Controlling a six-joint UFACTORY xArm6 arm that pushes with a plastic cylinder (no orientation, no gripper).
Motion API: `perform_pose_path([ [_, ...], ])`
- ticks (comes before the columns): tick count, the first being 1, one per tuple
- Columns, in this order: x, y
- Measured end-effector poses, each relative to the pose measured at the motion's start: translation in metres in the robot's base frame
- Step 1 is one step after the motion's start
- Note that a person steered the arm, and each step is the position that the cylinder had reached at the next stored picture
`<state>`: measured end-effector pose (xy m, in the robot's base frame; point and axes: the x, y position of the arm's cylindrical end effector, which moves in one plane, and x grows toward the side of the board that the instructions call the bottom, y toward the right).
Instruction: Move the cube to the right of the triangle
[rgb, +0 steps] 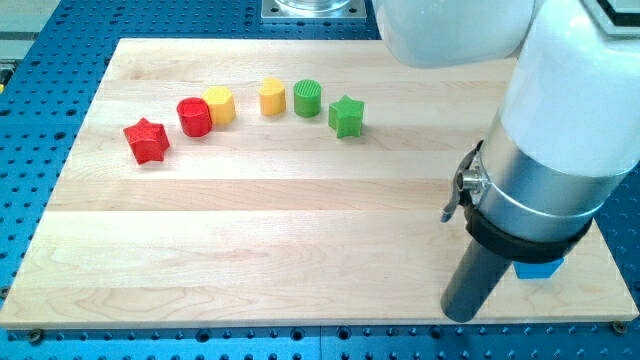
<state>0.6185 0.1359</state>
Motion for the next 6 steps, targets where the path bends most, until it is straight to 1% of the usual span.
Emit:
perform_pose_path([
  [2,-0.001,0.049],
  [3,-0.001,0.084],
  [4,-0.001,0.092],
  [5,-0.011,0.079],
  [6,-0.060,0.076],
])
